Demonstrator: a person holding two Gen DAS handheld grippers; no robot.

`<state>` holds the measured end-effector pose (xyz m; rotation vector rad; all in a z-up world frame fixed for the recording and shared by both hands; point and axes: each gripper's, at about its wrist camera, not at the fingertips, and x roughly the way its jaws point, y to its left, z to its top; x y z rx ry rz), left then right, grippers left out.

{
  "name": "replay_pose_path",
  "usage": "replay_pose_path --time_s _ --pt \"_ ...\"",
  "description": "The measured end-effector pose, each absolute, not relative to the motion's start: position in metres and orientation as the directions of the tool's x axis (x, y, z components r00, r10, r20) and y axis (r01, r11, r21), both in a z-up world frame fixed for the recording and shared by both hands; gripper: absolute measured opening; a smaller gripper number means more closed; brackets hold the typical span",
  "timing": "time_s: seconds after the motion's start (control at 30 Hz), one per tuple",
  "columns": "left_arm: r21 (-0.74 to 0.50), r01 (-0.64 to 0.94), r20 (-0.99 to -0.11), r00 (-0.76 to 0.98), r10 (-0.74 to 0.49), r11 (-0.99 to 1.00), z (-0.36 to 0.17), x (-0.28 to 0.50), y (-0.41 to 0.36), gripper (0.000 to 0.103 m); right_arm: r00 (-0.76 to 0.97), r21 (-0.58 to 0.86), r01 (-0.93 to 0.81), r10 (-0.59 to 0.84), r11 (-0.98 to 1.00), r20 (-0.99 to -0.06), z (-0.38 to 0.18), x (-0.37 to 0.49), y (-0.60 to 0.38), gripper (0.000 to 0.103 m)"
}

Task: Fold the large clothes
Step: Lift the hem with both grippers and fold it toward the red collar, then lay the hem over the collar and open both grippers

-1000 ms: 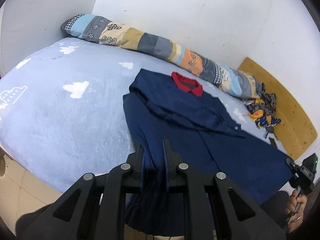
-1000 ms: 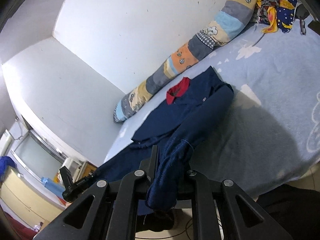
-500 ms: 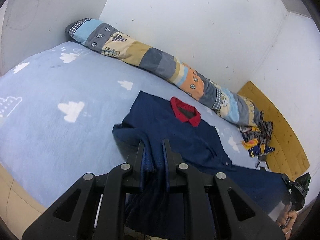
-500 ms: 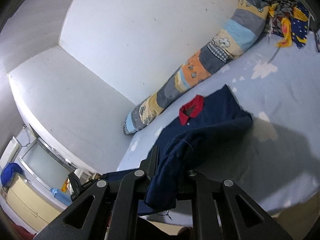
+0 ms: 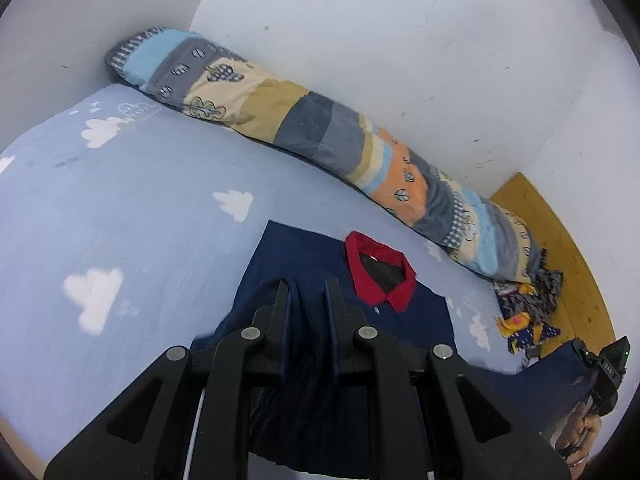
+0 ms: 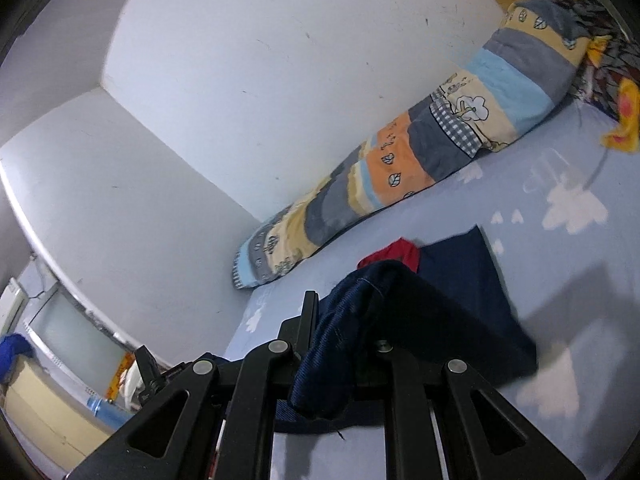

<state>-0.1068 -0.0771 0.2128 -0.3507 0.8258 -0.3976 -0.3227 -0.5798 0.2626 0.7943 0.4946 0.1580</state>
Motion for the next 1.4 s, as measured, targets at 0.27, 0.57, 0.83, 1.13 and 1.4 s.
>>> replay_pose_path --time_s 0.27,0.57,0.83,1.13,1.4 --pt "-0.404 0.092 -0.778 0.488 -0.395 0.91 0.152 0.029 -0.131 0.014 0.816 0.683 0.185 0.277 0.707 -0.507 0.21 -0.174 -0.621 0.011" --pt "-0.401 -0.067 -0.826 0.457 -0.329 0.914 0.094 0.1 -0.125 0.053 0.714 0.697 0.415 0.264 0.585 -0.648 0.108 -0.084 -0.667 0.026" --pt "-0.397 0.068 -0.767 0.523 -0.371 0.915 0.115 0.086 -0.121 0.054 0.778 0.809 0.373 0.322 0.453 -0.539 0.103 -0.087 -0.687 0.064" --pt "-0.227 0.379 -0.793 0.464 -0.396 0.897 0.097 0.057 -0.206 0.054 0.777 0.658 0.362 0.176 0.661 -0.605 0.135 -0.1 -0.676 0.064" --pt "-0.025 0.331 -0.833 0.515 -0.203 0.943 0.037 0.058 -0.194 0.058 0.626 0.559 0.32 0.272 0.765 -0.731 0.067 -0.101 -0.632 0.057"
